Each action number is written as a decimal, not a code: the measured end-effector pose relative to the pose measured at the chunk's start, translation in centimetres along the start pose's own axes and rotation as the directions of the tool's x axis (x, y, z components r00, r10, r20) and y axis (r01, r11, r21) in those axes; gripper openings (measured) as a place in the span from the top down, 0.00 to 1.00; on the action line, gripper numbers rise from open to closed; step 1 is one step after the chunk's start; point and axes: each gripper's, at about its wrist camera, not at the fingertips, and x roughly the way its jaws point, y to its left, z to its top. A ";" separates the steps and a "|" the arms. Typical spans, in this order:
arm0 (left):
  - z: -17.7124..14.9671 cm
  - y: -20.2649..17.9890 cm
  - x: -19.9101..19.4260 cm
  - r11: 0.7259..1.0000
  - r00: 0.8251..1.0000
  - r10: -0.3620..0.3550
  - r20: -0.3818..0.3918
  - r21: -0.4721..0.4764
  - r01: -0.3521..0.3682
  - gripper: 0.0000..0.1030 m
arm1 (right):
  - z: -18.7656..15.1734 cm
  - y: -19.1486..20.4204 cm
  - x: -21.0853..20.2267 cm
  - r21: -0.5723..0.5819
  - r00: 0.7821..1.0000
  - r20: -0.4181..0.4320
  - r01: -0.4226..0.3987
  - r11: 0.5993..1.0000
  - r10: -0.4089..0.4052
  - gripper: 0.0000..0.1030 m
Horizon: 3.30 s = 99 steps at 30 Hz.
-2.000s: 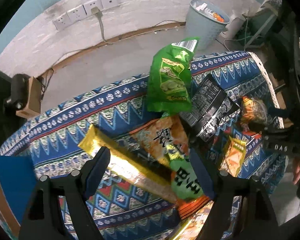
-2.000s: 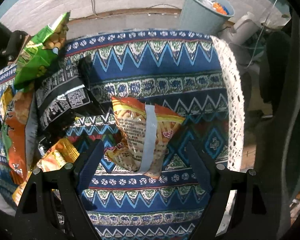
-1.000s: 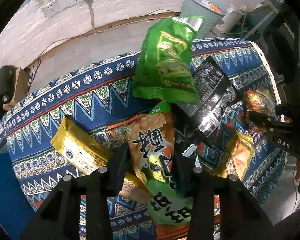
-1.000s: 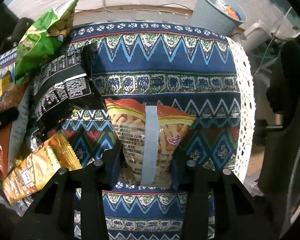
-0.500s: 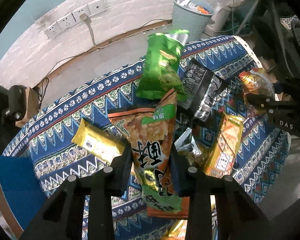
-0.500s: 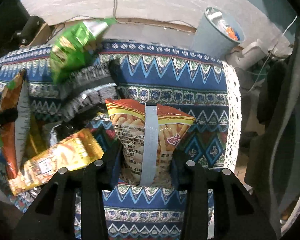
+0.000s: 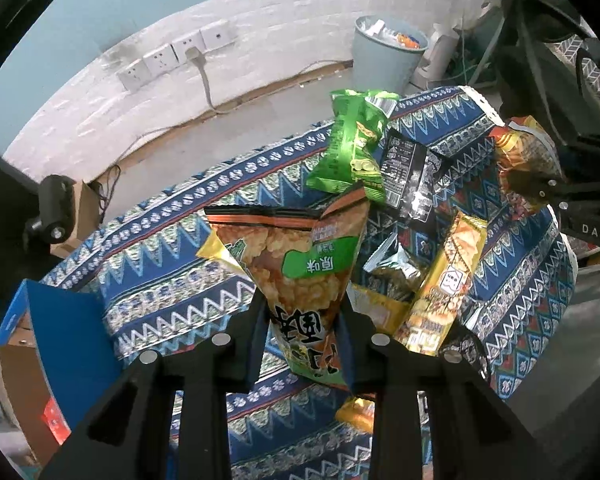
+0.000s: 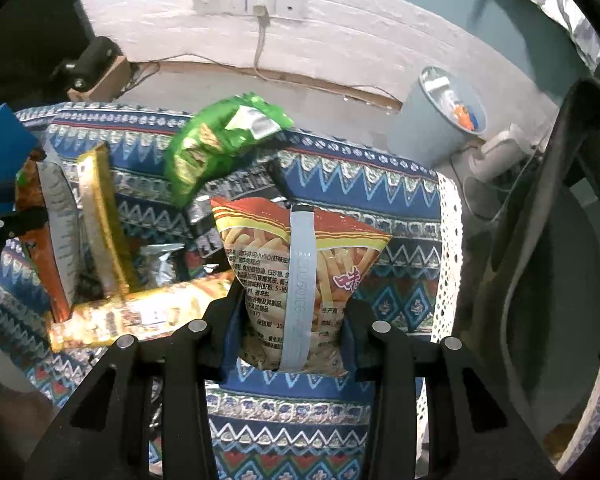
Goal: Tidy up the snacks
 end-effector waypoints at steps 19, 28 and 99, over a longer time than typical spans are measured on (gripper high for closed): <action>-4.1 3.6 -7.2 0.990 0.976 0.133 0.174 0.028 -0.140 0.71 | 0.9 5.8 -4.7 -0.116 0.995 0.098 -0.012 0.993 0.023 0.63; -5.5 4.7 -9.8 0.987 0.963 0.152 0.222 0.010 -0.158 0.71 | 1.4 8.6 -7.1 -0.165 0.987 0.148 -0.031 0.986 0.056 0.63; -20.2 23.8 -17.9 0.907 0.915 0.353 0.193 -0.312 -0.284 0.70 | 8.1 40.1 -12.4 -0.542 0.928 0.129 -0.230 0.808 0.350 0.63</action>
